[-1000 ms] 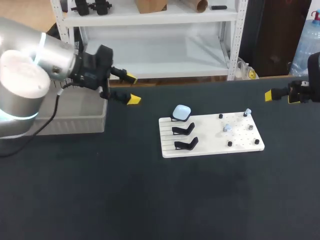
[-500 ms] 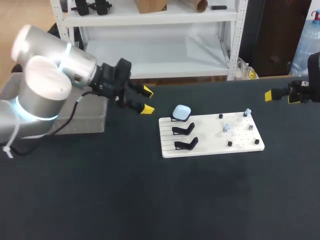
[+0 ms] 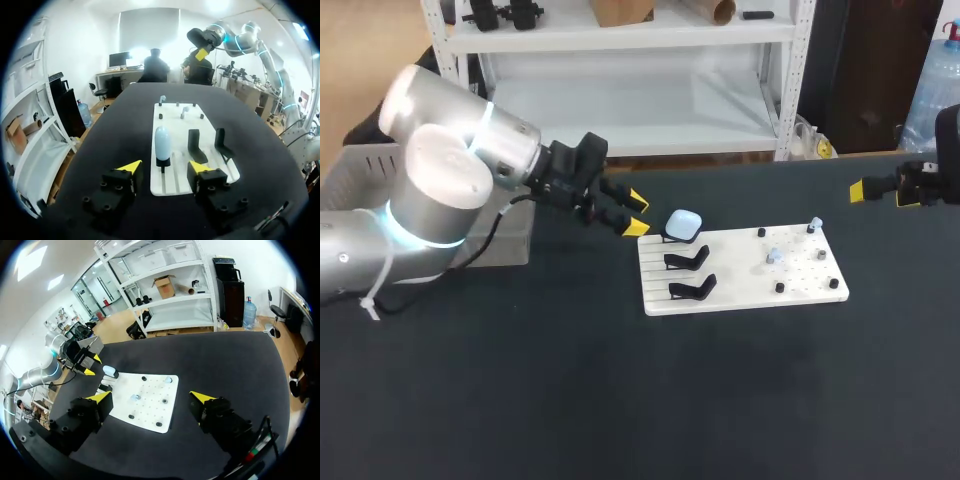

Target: Pick up each earbud case from the left stands, insert the matching earbuds, close the lid, and place the case in the box.

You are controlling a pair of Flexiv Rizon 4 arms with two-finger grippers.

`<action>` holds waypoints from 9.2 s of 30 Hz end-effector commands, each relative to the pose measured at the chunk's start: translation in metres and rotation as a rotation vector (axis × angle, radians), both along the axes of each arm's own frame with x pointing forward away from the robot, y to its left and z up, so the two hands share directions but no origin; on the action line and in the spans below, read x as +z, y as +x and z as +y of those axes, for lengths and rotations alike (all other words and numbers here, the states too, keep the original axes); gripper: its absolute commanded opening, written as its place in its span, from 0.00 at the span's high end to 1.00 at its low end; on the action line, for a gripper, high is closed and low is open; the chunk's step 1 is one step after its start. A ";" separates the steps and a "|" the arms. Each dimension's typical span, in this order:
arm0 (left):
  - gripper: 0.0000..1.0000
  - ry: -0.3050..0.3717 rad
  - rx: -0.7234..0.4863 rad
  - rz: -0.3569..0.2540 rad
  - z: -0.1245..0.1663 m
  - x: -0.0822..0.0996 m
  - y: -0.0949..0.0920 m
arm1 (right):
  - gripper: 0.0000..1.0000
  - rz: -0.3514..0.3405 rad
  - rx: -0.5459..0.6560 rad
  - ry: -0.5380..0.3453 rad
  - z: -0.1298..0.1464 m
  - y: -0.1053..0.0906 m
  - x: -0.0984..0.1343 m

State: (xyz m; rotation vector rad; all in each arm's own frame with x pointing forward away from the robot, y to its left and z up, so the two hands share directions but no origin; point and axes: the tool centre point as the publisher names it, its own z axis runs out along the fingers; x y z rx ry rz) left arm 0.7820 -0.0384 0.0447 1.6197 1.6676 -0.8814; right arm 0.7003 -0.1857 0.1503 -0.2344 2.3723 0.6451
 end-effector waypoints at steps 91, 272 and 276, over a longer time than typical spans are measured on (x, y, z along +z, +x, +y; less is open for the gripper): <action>1.00 -0.171 0.061 0.022 -0.037 -0.004 -0.008 | 0.00 0.000 0.001 0.000 0.000 0.000 0.000; 1.00 -0.551 -0.059 -0.001 -0.072 0.072 -0.091 | 0.00 0.050 0.113 -0.233 0.188 -0.007 0.002; 1.00 -0.551 -0.059 -0.001 -0.072 0.072 -0.091 | 0.00 0.007 0.125 -0.243 0.179 -0.008 0.013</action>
